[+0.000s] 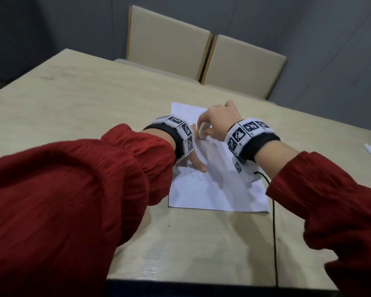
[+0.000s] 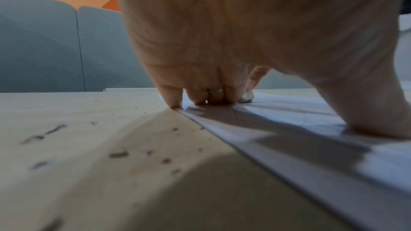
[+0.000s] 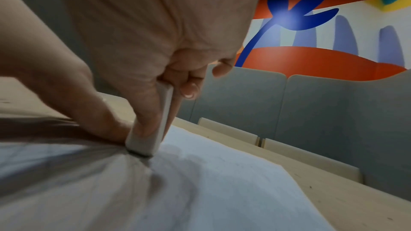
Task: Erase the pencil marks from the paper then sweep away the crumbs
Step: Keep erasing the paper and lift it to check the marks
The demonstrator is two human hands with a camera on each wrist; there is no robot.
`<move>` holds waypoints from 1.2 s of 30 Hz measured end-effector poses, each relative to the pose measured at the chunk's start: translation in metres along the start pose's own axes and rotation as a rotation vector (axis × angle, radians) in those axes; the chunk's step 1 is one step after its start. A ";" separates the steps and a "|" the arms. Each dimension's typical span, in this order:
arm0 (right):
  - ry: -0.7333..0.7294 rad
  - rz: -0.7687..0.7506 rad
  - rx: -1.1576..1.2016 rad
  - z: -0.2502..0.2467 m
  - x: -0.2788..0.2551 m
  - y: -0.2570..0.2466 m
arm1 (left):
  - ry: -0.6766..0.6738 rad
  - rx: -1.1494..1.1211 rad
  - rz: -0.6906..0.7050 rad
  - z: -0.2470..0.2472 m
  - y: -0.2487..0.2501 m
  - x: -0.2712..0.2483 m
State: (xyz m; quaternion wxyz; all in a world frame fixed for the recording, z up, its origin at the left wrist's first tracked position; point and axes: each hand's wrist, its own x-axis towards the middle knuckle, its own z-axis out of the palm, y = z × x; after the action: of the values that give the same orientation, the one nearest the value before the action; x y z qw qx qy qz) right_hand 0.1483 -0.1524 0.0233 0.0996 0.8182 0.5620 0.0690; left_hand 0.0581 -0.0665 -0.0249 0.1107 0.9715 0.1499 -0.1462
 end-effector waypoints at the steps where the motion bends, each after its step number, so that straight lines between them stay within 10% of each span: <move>1: -0.008 -0.004 -0.002 0.001 -0.003 0.000 | -0.006 0.010 0.000 0.001 0.001 -0.001; 20: -0.100 -0.119 -0.012 0.005 -0.084 0.016 | 0.047 0.156 -0.008 0.005 -0.001 0.011; 29: 0.005 0.065 0.016 0.008 -0.004 0.010 | -0.042 0.096 -0.074 0.010 -0.007 0.012; 36: -0.115 -0.099 -0.007 0.002 -0.101 0.012 | 0.017 0.121 -0.050 0.004 0.002 0.004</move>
State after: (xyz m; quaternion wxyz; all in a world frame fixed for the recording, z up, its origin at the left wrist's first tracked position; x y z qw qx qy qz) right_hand 0.1232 -0.2506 0.0244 0.1379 0.7918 0.5947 0.0190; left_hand 0.0611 -0.0680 -0.0292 0.0470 0.9736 0.1660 -0.1492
